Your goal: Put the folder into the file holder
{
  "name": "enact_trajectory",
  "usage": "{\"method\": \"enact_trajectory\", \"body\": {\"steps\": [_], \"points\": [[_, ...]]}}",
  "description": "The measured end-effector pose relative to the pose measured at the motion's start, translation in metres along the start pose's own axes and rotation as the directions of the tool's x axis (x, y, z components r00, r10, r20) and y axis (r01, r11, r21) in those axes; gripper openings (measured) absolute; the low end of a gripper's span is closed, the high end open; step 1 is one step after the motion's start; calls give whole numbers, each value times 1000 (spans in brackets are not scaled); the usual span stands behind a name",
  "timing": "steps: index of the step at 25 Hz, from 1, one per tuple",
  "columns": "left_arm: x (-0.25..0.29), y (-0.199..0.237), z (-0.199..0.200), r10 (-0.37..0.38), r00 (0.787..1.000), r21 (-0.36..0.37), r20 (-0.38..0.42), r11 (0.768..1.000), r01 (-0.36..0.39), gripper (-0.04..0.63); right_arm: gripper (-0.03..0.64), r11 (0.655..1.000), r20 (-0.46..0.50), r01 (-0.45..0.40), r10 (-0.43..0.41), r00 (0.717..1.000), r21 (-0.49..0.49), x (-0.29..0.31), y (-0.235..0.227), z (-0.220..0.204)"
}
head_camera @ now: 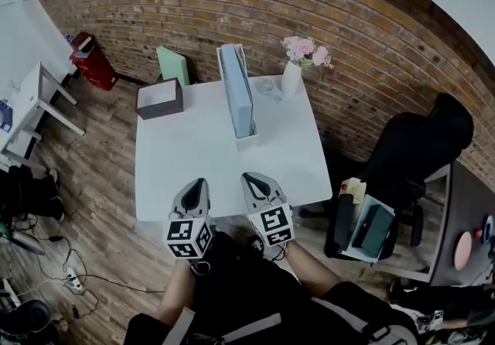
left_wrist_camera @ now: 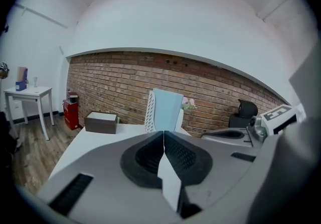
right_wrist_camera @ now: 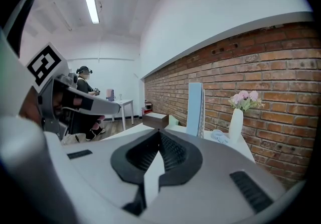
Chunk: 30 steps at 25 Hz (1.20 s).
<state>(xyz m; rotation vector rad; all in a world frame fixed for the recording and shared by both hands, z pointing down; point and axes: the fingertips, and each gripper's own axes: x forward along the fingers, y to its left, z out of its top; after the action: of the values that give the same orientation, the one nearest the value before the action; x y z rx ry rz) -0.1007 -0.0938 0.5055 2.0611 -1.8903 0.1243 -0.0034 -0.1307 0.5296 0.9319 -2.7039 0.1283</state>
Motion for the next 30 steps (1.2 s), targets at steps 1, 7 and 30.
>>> {"method": "enact_trajectory", "body": {"steps": [1,7,30], "points": [[-4,-2,-1,-5,1000,-1,-2,1000,5,23,9,1000,0,4,-4,1000,0,-4,3,2],[-11,0,3,-54,998,-21,14,998,54,23,9,999,25,51,-51,998,16,-7,14,18],[-89,29,155,-93,945,172,312,984,40,23,9,978,321,209,-189,928,-28,-50,30,189]]}}
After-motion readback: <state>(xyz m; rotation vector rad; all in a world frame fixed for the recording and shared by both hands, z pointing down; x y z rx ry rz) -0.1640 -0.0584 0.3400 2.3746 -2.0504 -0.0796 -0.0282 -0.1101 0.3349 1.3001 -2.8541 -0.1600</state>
